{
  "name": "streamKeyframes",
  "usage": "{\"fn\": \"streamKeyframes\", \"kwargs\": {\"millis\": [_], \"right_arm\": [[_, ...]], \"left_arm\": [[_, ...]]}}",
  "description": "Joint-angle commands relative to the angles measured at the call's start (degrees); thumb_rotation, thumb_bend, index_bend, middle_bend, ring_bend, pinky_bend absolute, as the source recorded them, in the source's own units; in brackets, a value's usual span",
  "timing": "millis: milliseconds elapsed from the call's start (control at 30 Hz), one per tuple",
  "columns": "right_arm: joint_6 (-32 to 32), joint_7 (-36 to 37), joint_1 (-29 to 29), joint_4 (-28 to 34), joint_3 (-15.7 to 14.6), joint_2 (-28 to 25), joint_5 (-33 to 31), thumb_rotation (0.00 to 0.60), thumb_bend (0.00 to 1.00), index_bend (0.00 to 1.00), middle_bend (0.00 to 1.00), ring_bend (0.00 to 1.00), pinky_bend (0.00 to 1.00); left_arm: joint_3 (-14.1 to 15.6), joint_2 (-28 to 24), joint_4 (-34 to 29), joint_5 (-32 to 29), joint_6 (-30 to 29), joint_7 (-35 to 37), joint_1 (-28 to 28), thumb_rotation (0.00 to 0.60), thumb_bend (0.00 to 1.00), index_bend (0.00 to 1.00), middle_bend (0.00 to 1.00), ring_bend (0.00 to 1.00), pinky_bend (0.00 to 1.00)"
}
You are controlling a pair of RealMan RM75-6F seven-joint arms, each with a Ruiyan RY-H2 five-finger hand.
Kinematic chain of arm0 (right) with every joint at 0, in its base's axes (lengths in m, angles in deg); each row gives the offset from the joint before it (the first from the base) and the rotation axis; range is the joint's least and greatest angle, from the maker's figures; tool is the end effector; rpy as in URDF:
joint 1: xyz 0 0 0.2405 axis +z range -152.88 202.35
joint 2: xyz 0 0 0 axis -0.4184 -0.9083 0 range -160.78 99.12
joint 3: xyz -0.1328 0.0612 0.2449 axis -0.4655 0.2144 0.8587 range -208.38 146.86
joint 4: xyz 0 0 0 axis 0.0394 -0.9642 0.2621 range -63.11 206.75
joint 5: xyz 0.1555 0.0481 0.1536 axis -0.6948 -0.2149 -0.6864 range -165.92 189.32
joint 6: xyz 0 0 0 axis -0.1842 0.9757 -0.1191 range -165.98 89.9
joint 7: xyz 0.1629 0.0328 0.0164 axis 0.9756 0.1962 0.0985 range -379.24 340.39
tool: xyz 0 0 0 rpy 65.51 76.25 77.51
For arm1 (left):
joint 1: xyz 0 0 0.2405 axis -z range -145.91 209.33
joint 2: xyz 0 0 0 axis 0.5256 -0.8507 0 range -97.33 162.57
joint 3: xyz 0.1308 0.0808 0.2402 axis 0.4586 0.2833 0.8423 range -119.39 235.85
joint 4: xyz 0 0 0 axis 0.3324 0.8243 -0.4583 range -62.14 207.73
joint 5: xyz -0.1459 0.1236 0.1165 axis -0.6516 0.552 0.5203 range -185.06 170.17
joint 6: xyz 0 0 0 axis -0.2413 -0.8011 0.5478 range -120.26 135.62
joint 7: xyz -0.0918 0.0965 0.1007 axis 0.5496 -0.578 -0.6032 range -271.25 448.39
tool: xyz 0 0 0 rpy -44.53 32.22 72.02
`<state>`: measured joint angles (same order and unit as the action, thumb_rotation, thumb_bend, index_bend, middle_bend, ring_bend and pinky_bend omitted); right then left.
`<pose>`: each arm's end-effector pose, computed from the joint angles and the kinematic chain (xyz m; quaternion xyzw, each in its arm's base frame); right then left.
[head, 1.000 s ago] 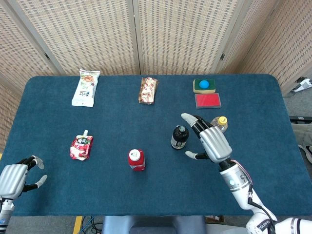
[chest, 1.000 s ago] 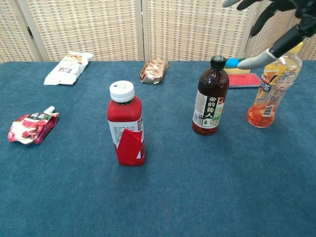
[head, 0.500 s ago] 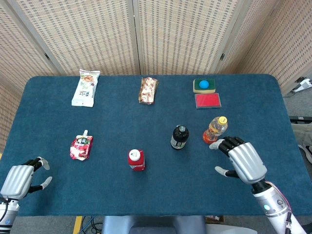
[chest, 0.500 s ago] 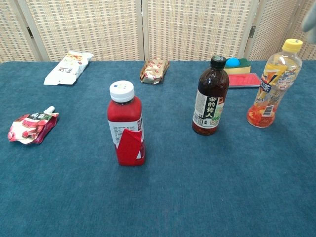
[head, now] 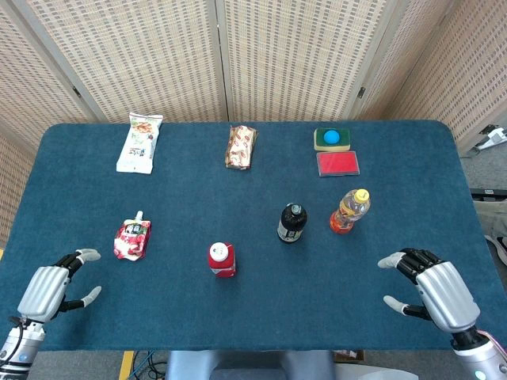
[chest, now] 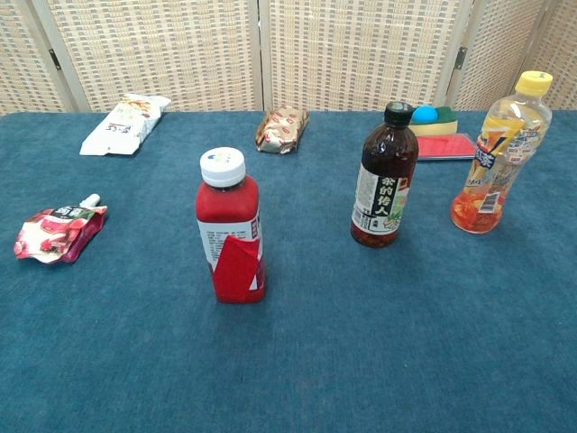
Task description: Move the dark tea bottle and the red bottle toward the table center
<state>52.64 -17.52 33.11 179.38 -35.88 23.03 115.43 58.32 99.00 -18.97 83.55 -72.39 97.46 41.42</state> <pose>-0.2477 -0.1818 0.1748 0.6650 -0.3536 0.4786 0.4513 -0.3201 0.2212 0.1189 -0.6266 -0.4374 -0.4299 0.4809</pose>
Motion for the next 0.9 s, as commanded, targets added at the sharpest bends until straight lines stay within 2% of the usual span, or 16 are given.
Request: {"fn": "streamKeyframes", "kwargs": {"millis": [33, 367, 900], "right_arm": [[1.5, 1.4, -1.4, -1.7, -0.5, 0.4, 0.3, 0.600, 0.00, 0.41, 0.44, 0.34, 0.44], [4.4, 5.6, -3.9, -5.2, -0.5, 1.0, 0.7, 0.600, 0.00, 0.41, 0.44, 0.34, 0.44], [6.6, 10.8, -5.9, -8.6, 0.3, 1.3, 0.0, 0.600, 0.00, 0.41, 0.45, 0.34, 0.44]], "left_arm": [[0.4, 0.7, -0.5, 1.6, 1.9, 3.7, 1.9, 0.600, 0.23, 0.22, 0.19, 0.24, 0.49], [-1.0, 3.1, -3.6, -0.3, 8.6, 6.3, 6.8, 0.600, 0.15, 0.09, 0.05, 0.12, 0.40], [-2.9, 8.2, -7.2, -4.2, 15.7, 3.2, 12.6, 0.600, 0.14, 0.08, 0.05, 0.11, 0.37]]}}
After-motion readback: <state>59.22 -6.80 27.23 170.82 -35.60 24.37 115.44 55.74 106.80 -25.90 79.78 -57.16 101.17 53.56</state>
